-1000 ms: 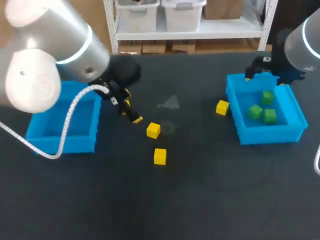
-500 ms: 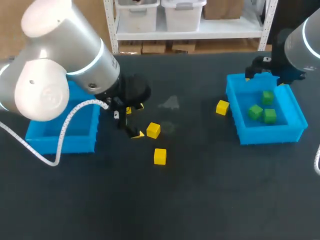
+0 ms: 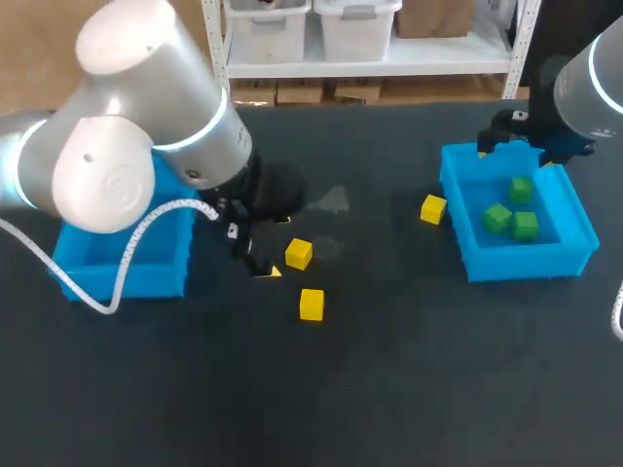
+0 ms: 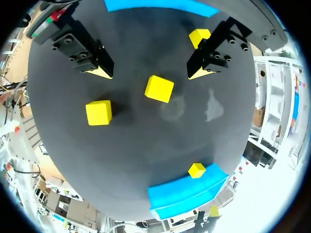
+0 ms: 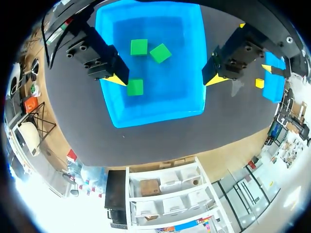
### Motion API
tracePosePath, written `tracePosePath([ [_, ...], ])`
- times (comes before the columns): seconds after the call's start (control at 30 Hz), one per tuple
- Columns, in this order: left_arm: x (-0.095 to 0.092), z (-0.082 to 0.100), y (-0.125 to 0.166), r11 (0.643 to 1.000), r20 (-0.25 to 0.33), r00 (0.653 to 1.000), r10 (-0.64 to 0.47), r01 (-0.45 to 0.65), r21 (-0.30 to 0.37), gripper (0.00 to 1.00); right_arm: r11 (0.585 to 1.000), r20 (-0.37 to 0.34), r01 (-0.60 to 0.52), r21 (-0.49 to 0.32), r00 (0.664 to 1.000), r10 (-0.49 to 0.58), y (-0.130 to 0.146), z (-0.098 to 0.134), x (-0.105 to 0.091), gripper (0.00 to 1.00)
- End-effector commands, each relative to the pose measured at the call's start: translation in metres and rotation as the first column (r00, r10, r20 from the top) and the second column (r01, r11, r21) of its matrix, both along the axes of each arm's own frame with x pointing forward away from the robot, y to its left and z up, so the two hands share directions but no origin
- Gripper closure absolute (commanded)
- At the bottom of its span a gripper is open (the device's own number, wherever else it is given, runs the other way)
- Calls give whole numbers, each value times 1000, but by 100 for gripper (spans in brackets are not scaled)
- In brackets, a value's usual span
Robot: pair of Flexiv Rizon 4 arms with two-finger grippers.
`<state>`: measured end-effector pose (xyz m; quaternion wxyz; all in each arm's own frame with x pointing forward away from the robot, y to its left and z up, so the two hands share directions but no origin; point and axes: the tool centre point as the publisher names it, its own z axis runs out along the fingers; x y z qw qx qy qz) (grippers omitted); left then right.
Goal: Put the green cubes in the right bin and the yellow cubes in the left bin.
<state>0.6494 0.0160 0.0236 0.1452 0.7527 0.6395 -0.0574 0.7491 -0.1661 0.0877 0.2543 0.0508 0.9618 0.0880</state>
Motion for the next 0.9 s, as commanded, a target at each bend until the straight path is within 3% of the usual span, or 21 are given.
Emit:
tracePosePath([
  [0.03,10,-9,-12,1000,-15,1000,-14,14,23,0,1000,5,3,-2,1000,-3,0,0,-1,0],
  [0.33,3,-16,-20,998,-44,998,-49,51,44,0,1000,5,3,-2,1000,-3,0,0,-1,0],
  [0.9,11,-41,-19,994,-61,997,-45,51,94,0,1000,5,3,-2,1000,-3,0,0,-1,0],
])
